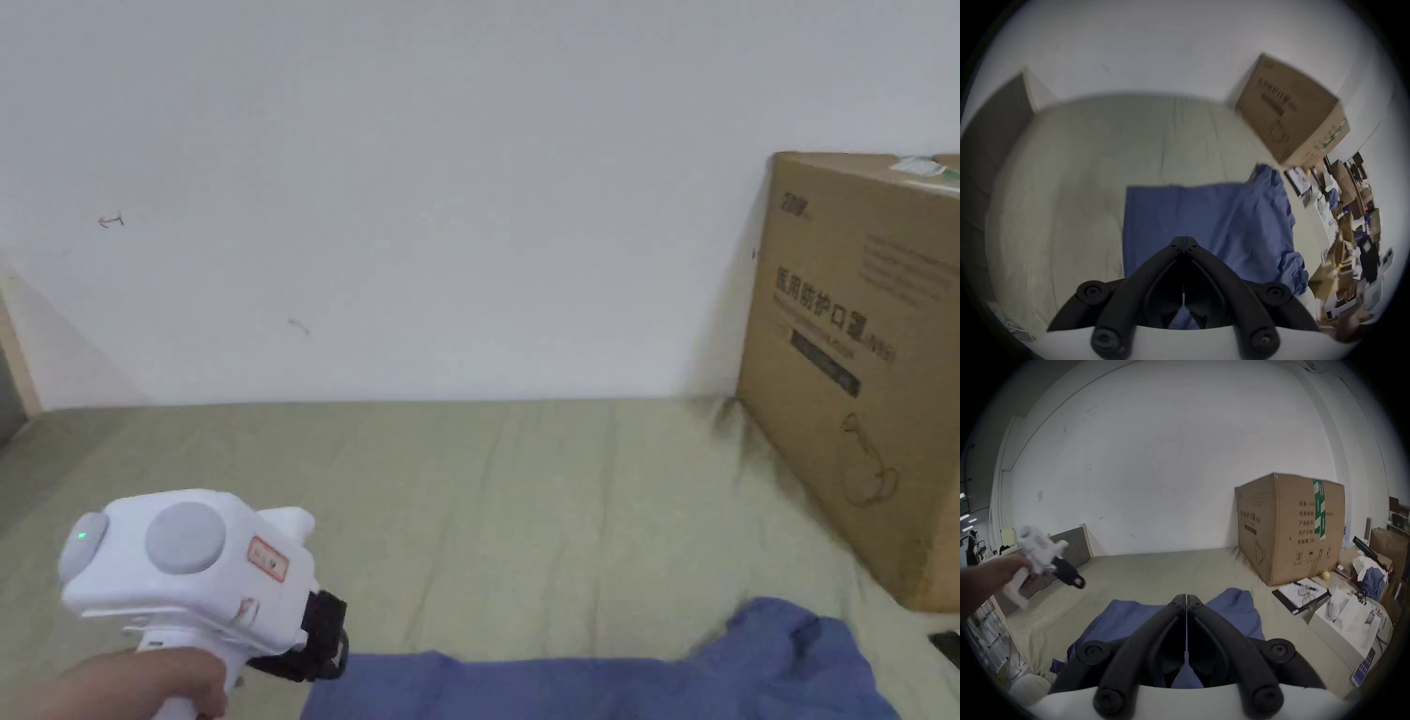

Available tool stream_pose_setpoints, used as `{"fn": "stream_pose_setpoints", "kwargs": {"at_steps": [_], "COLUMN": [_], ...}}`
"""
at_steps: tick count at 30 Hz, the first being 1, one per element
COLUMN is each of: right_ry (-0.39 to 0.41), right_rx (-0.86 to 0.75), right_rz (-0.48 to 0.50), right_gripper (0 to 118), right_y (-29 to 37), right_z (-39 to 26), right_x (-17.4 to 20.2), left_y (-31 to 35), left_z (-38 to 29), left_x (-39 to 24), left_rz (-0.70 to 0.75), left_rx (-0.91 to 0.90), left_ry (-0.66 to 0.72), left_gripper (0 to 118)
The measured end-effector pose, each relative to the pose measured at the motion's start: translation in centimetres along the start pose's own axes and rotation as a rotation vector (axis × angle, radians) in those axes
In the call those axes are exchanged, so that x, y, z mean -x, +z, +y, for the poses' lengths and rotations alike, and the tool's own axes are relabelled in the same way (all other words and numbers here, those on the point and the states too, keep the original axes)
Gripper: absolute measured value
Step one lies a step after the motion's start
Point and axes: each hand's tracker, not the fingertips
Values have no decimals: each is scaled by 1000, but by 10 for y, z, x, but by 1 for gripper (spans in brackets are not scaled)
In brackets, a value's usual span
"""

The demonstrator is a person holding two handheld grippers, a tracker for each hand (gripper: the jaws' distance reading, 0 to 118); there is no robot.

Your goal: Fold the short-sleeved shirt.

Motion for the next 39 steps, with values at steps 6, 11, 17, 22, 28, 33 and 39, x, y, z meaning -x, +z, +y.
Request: {"fn": "stream_pose_setpoints", "kwargs": {"at_steps": [6, 11, 17, 22, 28, 33, 39], "right_ry": [-32, -72, -112, -101, -158, -137, -159], "right_rx": [114, 175, 248, 269, 266, 186, 240], "right_rz": [1, 7, 64, 90, 69, -23, -20], "right_gripper": [2, 2, 2, 2, 2, 2, 2], "right_y": [-38, -63, -86, -94, -79, -72, -153], "right_z": [-23, -37, -51, -59, -56, -28, 45], "right_x": [-12, -20, -19, -12, -24, -54, -138], "left_y": [-115, -207, -218, -217, -199, -145, -90], "left_z": [63, 70, 77, 59, 65, 55, 31], "left_x": [47, 85, 88, 68, 49, 46, 29], "left_rz": [107, 28, 25, 31, 212, 215, 172], "left_rx": [102, 312, 241, 297, 109, 17, -166], "left_ry": [46, 149, 207, 180, 84, 5, -43], "left_gripper": [85, 109, 118, 118, 84, 0, 0]}}
